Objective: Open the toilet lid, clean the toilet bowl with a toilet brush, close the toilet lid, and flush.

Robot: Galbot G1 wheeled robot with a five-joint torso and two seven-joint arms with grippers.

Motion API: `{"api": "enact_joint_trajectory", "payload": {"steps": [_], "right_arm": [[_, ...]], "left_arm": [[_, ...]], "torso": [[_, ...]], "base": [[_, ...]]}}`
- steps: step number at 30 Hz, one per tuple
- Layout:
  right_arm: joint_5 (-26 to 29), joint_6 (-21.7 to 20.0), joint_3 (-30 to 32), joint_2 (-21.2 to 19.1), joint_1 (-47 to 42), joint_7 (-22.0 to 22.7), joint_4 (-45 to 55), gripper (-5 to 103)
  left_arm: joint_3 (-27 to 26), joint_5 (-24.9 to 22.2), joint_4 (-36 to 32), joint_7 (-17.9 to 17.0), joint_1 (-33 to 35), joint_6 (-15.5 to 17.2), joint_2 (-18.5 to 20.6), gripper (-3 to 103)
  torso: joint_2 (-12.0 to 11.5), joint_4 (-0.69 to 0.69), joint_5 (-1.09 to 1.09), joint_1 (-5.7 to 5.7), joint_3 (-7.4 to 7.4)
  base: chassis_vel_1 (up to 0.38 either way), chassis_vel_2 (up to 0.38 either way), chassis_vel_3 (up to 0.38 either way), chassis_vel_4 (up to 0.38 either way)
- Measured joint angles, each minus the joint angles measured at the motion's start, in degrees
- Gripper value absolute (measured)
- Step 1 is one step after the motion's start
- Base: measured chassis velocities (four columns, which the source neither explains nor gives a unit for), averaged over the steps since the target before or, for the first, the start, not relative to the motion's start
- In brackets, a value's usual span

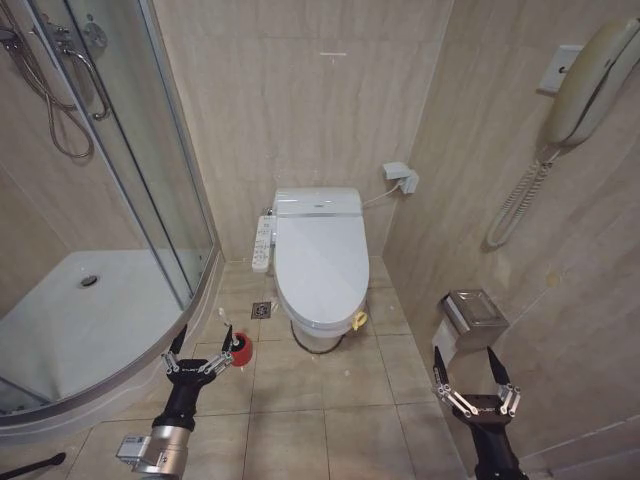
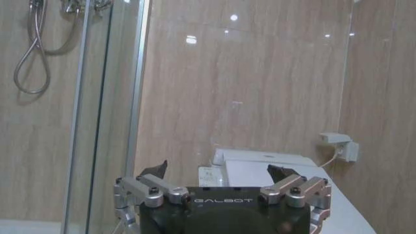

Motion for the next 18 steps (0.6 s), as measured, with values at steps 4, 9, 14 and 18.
{"api": "enact_joint_trajectory", "payload": {"steps": [4,9,14,18], "right_arm": [[-0.06,-0.01,0.00,0.00,0.25,0.00,-0.57,100],[-0.09,-0.04,-0.09,0.00,0.44,0.01,-1.01,100],[-0.09,0.02,-0.14,0.00,0.44,0.04,-1.27,100],[-0.21,0.02,-0.14,0.00,0.26,0.23,-1.11,100]], "left_arm": [[0.15,0.49,-0.13,0.00,0.06,0.00,-0.26,100],[0.15,0.71,-0.06,0.00,0.05,0.03,-0.36,100],[0.09,0.89,-0.01,0.00,0.26,0.02,-0.44,100],[0.09,0.98,-0.07,0.00,0.50,-0.06,-0.44,100]], "torso": [[0.00,0.00,0.00,0.00,0.00],[0.00,0.00,0.00,0.00,0.00],[0.00,0.00,0.00,0.00,0.00],[0.00,0.00,0.00,0.00,0.00]], "base": [[0.000,0.000,0.000,0.000],[0.000,0.000,0.000,0.000],[0.000,0.000,0.000,0.000],[0.000,0.000,0.000,0.000]]}}
